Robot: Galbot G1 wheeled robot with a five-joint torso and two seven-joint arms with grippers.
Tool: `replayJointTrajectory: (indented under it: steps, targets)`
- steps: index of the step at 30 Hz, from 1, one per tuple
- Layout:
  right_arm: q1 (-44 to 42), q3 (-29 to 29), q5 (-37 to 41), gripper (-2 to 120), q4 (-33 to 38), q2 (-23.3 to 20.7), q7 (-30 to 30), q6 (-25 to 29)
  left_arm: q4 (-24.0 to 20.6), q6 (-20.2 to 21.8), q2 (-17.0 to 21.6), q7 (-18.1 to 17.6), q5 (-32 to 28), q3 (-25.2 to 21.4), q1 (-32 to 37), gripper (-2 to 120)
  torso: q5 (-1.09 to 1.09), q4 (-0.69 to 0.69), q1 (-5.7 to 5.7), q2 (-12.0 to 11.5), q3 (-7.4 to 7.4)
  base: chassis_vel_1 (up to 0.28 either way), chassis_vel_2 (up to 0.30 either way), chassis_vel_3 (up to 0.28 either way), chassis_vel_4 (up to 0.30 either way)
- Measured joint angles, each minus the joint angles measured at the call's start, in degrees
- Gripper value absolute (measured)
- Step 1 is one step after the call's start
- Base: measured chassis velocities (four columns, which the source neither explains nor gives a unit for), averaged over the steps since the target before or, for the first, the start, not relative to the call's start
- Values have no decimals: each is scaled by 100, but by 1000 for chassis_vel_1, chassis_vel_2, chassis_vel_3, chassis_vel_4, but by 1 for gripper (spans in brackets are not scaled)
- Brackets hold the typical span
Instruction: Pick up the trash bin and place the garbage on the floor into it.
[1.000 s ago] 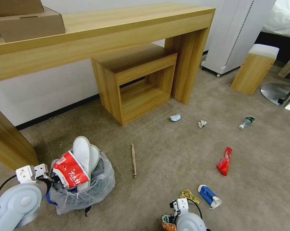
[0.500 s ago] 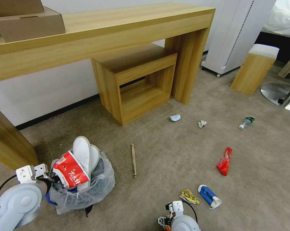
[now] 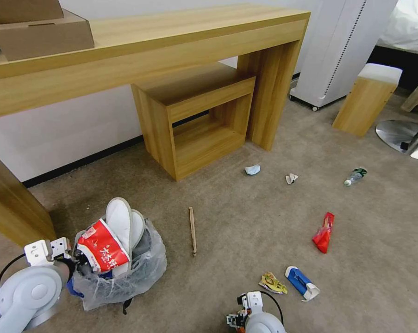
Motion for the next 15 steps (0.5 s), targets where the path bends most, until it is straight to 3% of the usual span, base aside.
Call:
replayJointTrajectory:
  steps: [3,11,15]
  targets:
    - [0,2,-37,99,-11,-12,-19,18,3,-1,-1,0,8,10,-9,0,0,0,0,0,0,0,0,0,0]
    - [18,-4,-108,67,-16,-56,-32,42,9,-12,-13,3,22,46,-39,0,0,0,0,0,0,0,0,0,0]
    - [49,-14,-112,57,-17,-54,-38,49,9,-17,-25,6,30,57,-47,0,0,0,0,0,0,0,0,0,0]
